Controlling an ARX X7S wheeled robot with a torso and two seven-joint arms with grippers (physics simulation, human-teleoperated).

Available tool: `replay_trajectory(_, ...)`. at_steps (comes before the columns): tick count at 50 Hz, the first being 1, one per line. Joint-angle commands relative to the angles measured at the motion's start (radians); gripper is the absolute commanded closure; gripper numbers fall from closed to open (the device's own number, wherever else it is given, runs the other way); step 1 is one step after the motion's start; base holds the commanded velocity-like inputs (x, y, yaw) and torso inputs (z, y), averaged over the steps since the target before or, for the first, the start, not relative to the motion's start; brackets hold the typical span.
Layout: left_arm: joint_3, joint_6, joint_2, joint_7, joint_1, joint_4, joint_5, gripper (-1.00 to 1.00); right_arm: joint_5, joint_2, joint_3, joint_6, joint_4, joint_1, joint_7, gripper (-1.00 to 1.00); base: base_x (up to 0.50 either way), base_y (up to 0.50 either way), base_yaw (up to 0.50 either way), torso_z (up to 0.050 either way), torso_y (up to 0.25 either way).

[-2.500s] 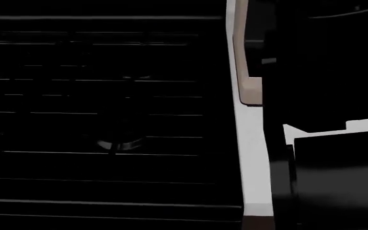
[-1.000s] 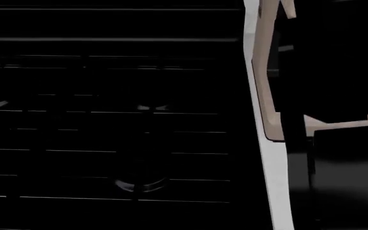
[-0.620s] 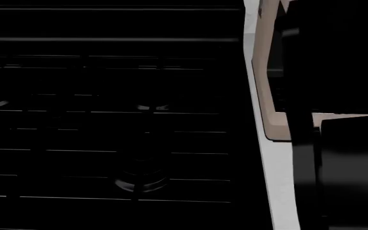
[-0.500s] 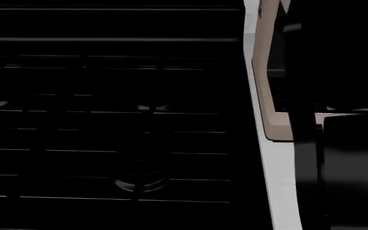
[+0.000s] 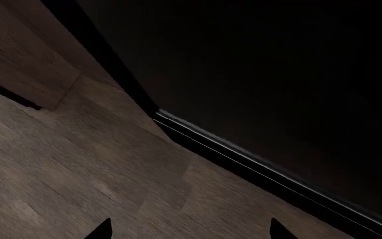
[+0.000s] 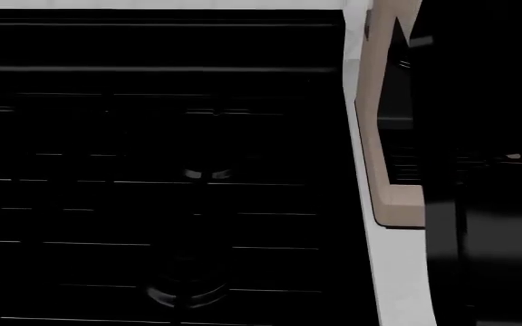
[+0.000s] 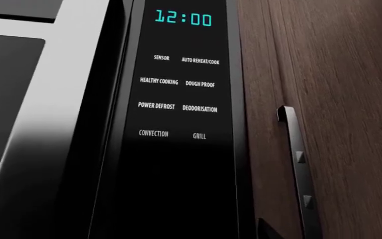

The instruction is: Press the stop button on the microwave

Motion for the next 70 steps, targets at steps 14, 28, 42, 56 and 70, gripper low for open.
replay_trajectory(14,-0.001,0.0,0.0,0.0,0.002,-0.002,0.0,-1.0,0.02,0.004,-0.016,0.0,0.001,-0.01,0.007,-1.0,0.0,0.0,0.0,0.0,0.0)
replay_trajectory(28,-0.001,0.0,0.0,0.0,0.002,-0.002,0.0,-1.0,0.07,0.019,-0.003,0.139,-0.078,-0.022,0.067,-1.0,0.0,0.0,0.0,0.0,0.0)
replay_trajectory(42,-0.001,0.0,0.0,0.0,0.002,-0.002,0.0,-1.0,0.077,0.028,-0.022,0.16,-0.107,-0.037,0.077,-1.0,0.0,0.0,0.0,0.0,0.0)
replay_trajectory(56,-0.001,0.0,0.0,0.0,0.002,-0.002,0.0,-1.0,0.066,-0.003,-0.024,0.11,-0.005,0.067,0.056,-1.0,0.0,0.0,0.0,0.0,0.0)
replay_trajectory(70,-0.001,0.0,0.0,0.0,0.002,-0.002,0.0,-1.0,0.074,-0.007,-0.038,0.085,0.011,0.07,0.042,-1.0,0.24,-0.07,0.0,0.0,0.0)
